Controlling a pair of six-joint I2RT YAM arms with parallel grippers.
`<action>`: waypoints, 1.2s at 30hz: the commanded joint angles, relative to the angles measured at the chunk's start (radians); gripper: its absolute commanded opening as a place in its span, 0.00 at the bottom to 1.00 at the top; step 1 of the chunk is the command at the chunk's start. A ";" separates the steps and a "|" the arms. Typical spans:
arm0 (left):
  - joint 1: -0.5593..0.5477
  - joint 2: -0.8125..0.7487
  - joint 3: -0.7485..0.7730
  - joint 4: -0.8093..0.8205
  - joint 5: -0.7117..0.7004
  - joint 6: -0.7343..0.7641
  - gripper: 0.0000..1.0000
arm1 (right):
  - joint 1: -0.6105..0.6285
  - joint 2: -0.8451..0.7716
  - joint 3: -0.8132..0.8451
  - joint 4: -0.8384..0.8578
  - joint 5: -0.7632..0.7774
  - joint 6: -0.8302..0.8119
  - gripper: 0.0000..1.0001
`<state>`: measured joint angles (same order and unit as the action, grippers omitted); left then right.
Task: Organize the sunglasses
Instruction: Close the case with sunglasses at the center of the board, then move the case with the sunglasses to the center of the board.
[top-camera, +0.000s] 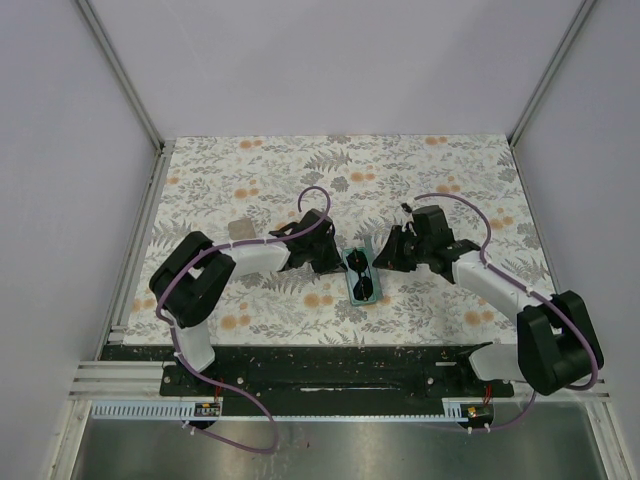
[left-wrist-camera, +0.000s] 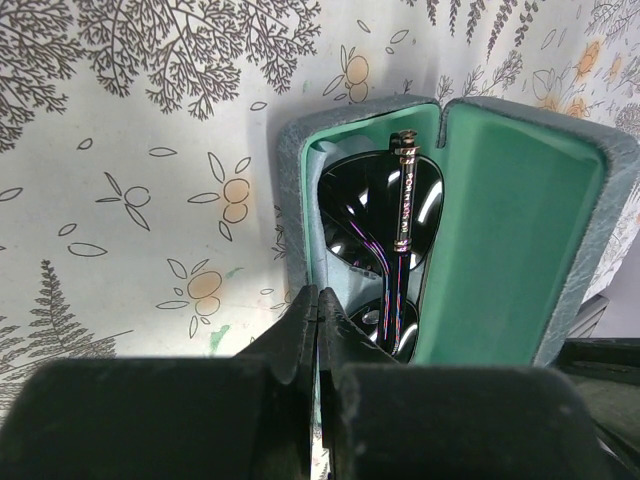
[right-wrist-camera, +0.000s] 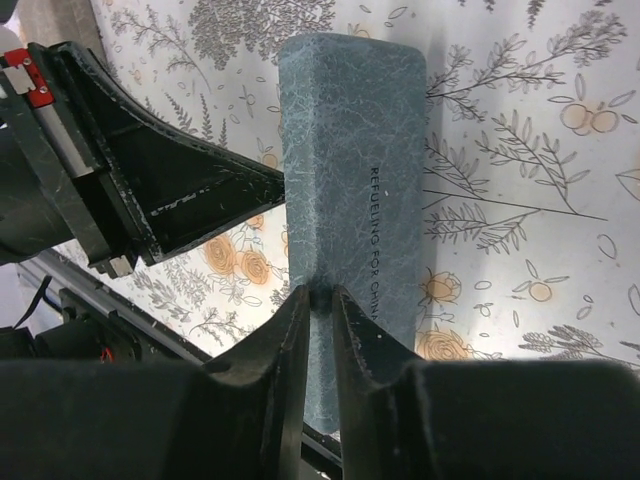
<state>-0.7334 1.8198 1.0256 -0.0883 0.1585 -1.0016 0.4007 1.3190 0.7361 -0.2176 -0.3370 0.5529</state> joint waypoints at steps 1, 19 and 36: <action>-0.001 0.042 0.007 0.056 -0.004 0.011 0.00 | 0.000 0.040 0.006 0.047 -0.060 -0.010 0.21; 0.029 -0.167 -0.076 -0.105 -0.140 0.037 0.00 | 0.148 0.284 0.118 -0.046 0.108 -0.028 0.16; 0.097 -0.580 -0.239 -0.230 -0.345 0.185 0.08 | 0.231 0.138 0.233 -0.288 0.376 -0.036 0.99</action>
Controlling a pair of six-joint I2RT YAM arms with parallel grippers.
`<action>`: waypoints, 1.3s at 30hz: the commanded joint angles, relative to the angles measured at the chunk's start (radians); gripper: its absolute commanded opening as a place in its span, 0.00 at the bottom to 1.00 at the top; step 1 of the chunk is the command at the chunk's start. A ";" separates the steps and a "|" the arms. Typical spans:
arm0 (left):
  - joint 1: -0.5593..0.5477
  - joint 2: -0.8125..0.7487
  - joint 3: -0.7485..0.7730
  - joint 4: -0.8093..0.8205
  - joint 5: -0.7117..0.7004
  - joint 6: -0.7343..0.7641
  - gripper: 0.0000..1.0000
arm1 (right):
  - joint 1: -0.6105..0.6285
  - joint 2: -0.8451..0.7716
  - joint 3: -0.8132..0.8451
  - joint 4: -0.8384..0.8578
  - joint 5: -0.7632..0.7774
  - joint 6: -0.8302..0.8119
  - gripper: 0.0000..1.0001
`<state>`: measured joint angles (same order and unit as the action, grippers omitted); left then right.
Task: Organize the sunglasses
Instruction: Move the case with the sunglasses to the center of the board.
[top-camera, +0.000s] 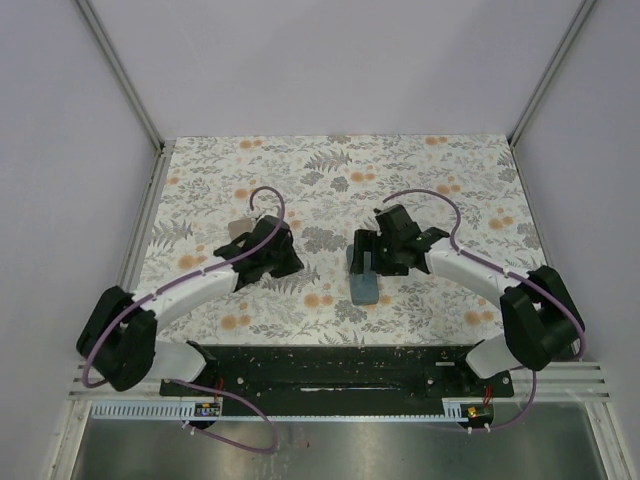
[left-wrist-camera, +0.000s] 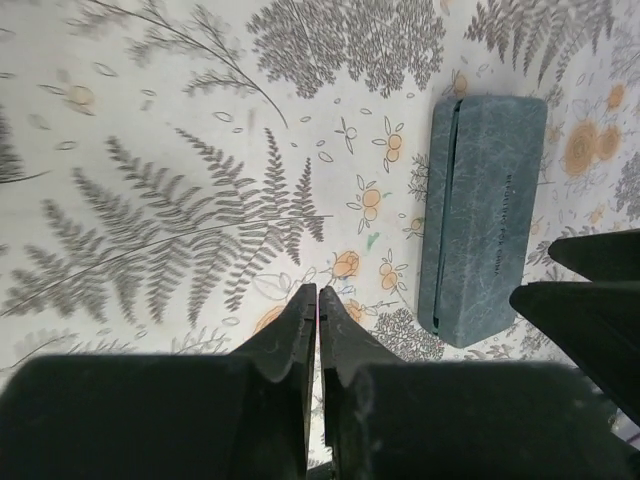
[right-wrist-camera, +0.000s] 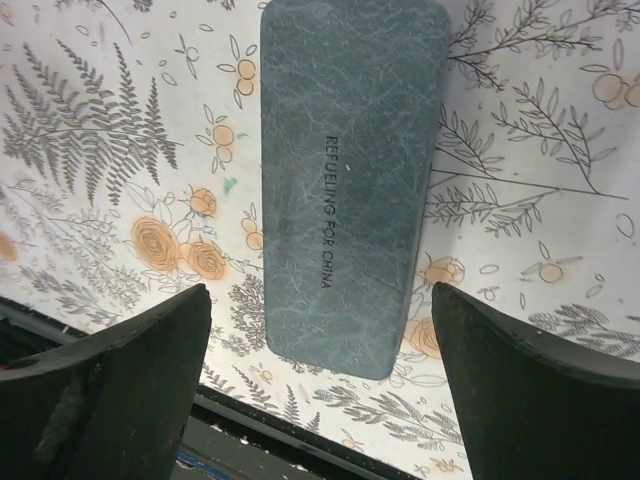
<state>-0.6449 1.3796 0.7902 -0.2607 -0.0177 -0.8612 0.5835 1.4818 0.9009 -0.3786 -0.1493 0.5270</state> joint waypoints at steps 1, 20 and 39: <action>0.011 -0.175 -0.005 -0.090 -0.212 0.047 0.11 | 0.061 -0.009 0.078 -0.143 0.226 -0.006 0.99; 0.062 -0.481 -0.086 -0.245 -0.389 0.047 0.22 | 0.190 0.360 0.349 -0.240 0.543 -0.057 0.74; 0.087 -0.531 -0.008 -0.348 -0.393 0.119 0.21 | -0.160 0.212 0.630 -0.330 0.467 -0.216 0.99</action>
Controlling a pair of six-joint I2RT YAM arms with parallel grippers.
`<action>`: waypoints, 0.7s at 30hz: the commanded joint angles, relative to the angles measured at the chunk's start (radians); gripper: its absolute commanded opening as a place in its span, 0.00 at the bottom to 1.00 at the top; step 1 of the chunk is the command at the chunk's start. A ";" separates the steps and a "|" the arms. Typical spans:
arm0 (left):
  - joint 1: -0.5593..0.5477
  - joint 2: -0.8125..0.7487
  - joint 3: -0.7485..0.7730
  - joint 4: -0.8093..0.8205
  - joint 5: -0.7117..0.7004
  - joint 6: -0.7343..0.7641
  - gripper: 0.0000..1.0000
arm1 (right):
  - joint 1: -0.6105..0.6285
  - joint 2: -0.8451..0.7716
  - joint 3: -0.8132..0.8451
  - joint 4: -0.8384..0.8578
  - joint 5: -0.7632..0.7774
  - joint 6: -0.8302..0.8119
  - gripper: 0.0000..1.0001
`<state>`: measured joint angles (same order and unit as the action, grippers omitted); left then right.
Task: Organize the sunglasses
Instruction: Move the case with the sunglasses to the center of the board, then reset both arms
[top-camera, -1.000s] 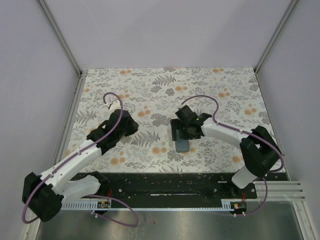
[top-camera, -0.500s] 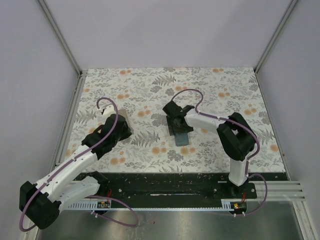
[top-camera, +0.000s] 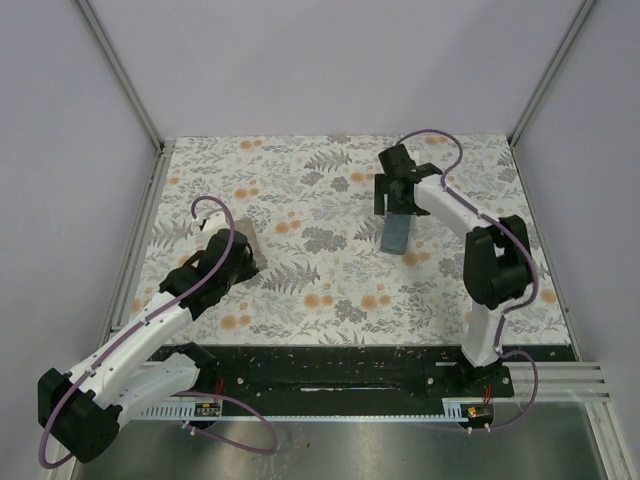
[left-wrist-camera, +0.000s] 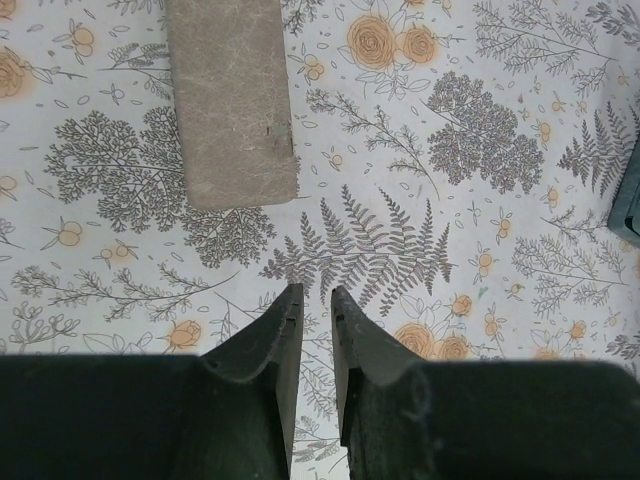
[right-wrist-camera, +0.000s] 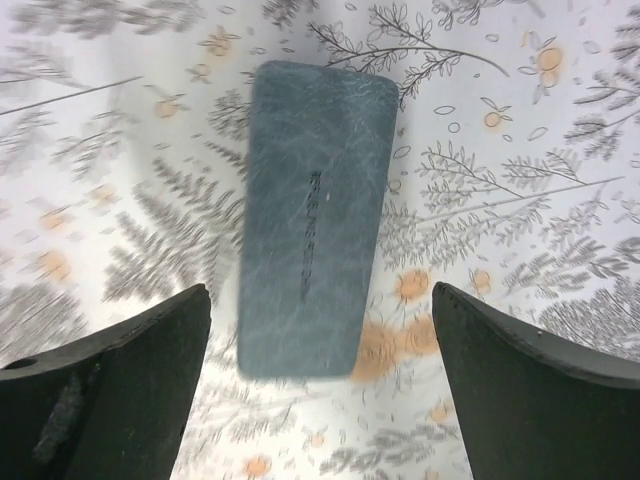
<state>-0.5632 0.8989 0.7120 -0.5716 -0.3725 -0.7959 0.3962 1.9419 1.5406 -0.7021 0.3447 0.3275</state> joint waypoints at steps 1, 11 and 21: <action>0.005 -0.063 0.101 -0.054 -0.043 0.066 0.21 | 0.027 -0.300 -0.034 0.003 -0.038 -0.010 0.99; 0.005 -0.348 0.126 -0.039 -0.054 0.230 0.60 | 0.027 -0.990 -0.528 0.191 -0.058 0.087 0.99; 0.005 -0.509 0.035 -0.057 -0.082 0.135 0.99 | 0.027 -1.406 -0.847 0.233 -0.082 0.199 0.99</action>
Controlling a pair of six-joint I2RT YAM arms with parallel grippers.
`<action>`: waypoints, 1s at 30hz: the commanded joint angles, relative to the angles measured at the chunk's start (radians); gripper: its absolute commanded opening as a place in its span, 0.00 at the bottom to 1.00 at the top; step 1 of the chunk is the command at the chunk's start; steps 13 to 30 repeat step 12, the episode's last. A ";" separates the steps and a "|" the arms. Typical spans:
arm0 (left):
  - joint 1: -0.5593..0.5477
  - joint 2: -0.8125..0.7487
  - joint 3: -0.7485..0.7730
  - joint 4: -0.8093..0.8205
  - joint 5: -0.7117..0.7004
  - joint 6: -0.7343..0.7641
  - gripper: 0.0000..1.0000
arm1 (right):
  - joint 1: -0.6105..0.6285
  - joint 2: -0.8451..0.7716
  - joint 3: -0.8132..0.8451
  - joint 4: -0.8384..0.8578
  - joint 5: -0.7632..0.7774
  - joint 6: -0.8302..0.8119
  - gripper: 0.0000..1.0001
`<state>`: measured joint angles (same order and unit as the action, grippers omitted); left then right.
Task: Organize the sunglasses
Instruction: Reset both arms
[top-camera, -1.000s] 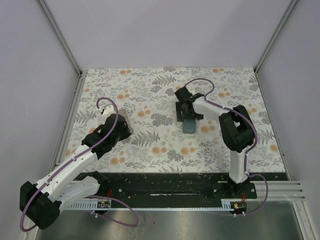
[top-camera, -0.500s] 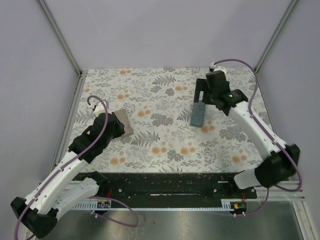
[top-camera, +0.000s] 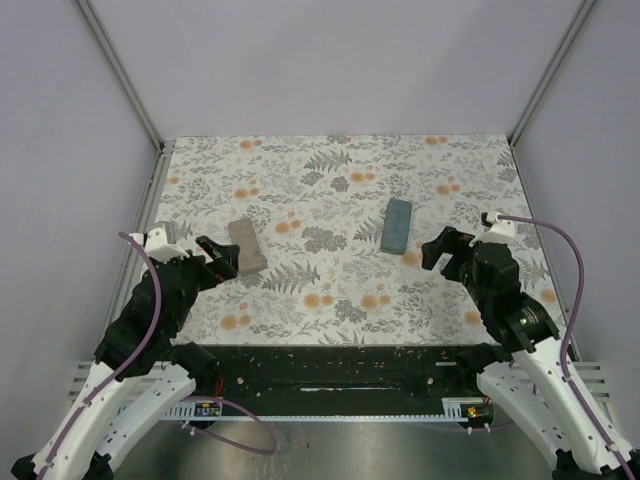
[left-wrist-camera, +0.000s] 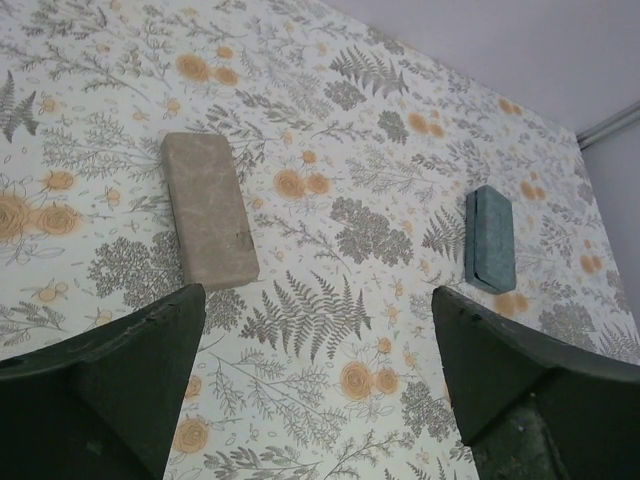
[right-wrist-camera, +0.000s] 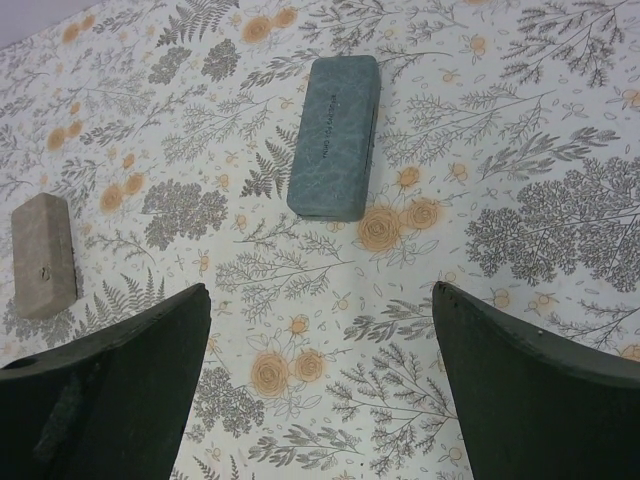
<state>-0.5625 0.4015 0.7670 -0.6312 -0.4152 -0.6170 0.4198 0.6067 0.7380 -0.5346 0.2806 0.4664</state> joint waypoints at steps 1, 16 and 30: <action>0.004 -0.010 -0.017 -0.004 -0.040 -0.050 0.99 | 0.004 -0.088 -0.054 0.062 -0.020 0.064 1.00; 0.004 -0.010 0.021 -0.116 -0.079 -0.112 0.99 | 0.002 -0.134 -0.048 0.035 -0.035 0.051 0.99; 0.004 -0.010 0.021 -0.116 -0.079 -0.112 0.99 | 0.002 -0.134 -0.048 0.035 -0.035 0.051 0.99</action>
